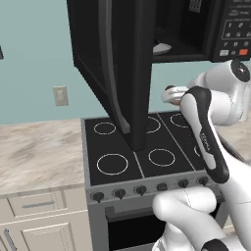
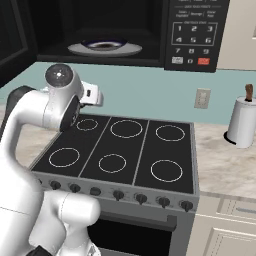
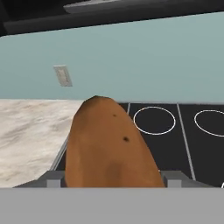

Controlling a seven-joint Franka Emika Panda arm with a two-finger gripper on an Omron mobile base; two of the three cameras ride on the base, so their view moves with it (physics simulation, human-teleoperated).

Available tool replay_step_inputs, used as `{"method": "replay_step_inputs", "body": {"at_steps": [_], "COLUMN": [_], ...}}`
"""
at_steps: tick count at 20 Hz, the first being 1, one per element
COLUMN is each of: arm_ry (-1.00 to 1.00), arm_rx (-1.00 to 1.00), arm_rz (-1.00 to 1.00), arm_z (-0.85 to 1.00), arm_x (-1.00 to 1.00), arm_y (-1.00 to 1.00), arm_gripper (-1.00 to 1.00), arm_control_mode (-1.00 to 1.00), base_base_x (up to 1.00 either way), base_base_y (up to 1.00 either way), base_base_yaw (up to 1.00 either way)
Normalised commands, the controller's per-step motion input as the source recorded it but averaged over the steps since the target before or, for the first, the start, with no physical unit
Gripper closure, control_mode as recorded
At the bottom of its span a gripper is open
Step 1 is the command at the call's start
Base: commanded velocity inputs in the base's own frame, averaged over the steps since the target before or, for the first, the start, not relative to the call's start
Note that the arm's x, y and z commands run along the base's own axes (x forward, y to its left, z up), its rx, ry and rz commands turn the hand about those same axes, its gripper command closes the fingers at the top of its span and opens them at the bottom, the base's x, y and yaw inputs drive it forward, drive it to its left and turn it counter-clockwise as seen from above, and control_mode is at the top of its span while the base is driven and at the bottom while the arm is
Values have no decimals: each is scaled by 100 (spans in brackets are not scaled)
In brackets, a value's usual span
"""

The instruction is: Retrieve the reheated potato from the microwave, then place the potato, cheese, and condiment on the cutting board.

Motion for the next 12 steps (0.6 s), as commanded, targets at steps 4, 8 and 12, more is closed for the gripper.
{"method": "replay_step_inputs", "body": {"at_steps": [4, 8, 12], "arm_ry": [0, 0, 0], "arm_rx": [12, 9, 5], "arm_rz": [0, 0, 0], "arm_z": [-57, -51, -45], "arm_x": [12, 23, 27], "arm_y": [0, 0, 7], "arm_gripper": [100, 100, 100], "arm_control_mode": [-100, -100, -100], "base_base_x": [0, 0, 0], "base_base_y": [0, 0, 0], "base_base_yaw": [0, 0, 0]}}
